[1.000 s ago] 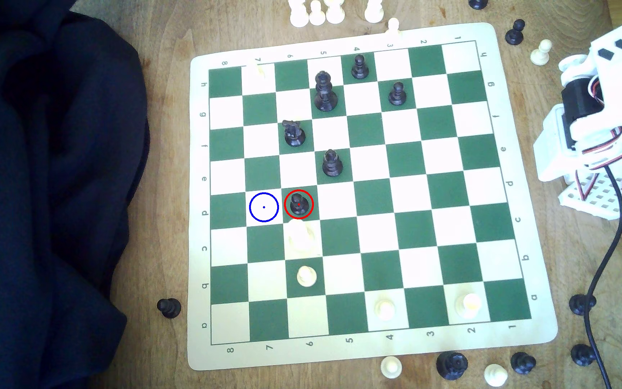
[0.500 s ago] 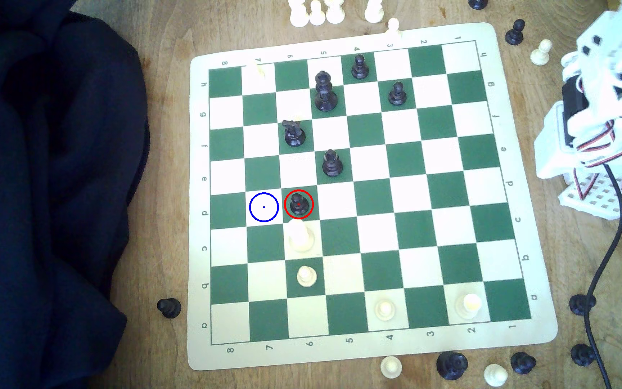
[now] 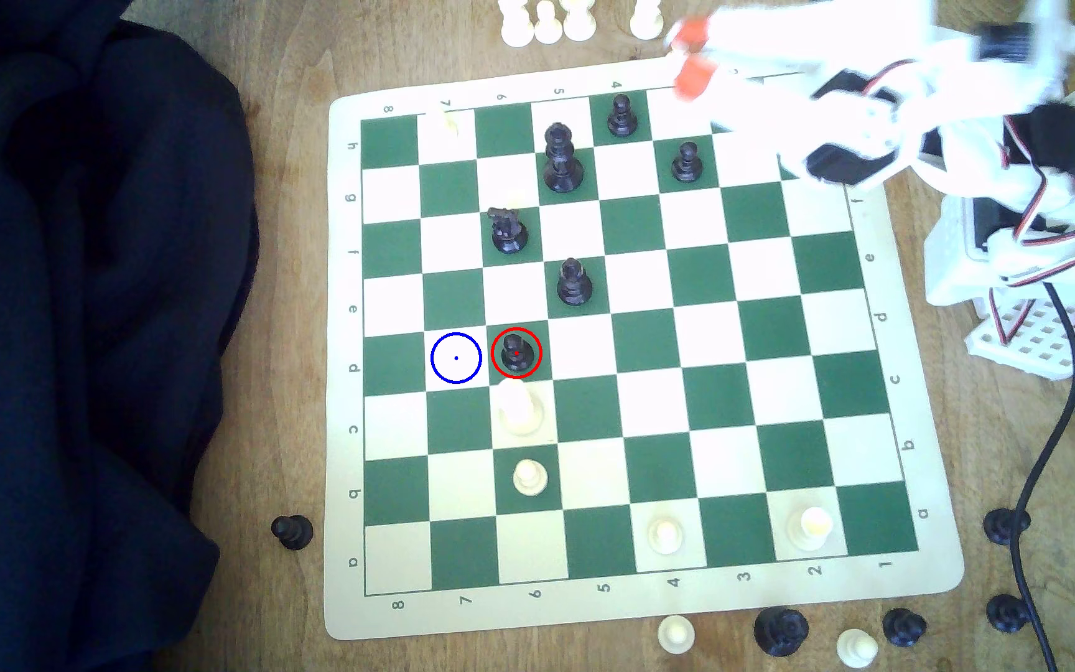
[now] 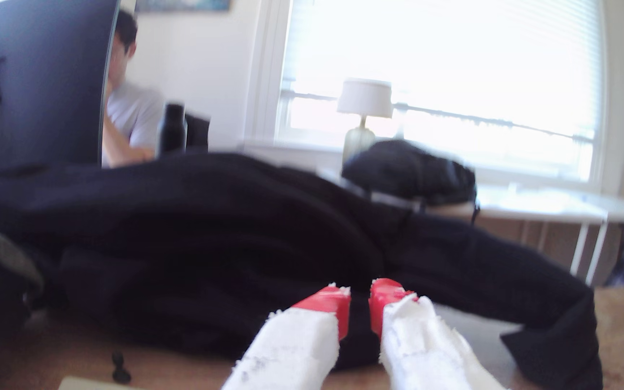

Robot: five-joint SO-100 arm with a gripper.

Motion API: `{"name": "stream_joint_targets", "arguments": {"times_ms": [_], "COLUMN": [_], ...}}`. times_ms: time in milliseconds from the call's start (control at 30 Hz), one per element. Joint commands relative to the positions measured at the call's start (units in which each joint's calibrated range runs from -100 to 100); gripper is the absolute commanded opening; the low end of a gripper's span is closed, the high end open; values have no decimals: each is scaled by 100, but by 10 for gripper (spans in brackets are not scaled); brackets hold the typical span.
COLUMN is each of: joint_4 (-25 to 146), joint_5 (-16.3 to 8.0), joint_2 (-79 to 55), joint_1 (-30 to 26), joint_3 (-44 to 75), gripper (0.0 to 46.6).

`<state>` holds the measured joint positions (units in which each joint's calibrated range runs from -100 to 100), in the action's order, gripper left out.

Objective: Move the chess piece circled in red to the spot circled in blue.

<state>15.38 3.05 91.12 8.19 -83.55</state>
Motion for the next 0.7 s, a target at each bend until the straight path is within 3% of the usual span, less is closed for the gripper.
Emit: {"name": "stream_joint_targets", "arguments": {"times_ms": [0, 367, 500, 667], "joint_4": [1689, 3786, 3974, 4850], "joint_5": [-5, -98, -73, -156], "joint_2": [-1047, -4018, -4630, -5954], "joint_1": [-40, -783, -916, -1026], "joint_3": [1746, 4457, 4955, 6678], "gripper": [33, 76, 62, 57]}}
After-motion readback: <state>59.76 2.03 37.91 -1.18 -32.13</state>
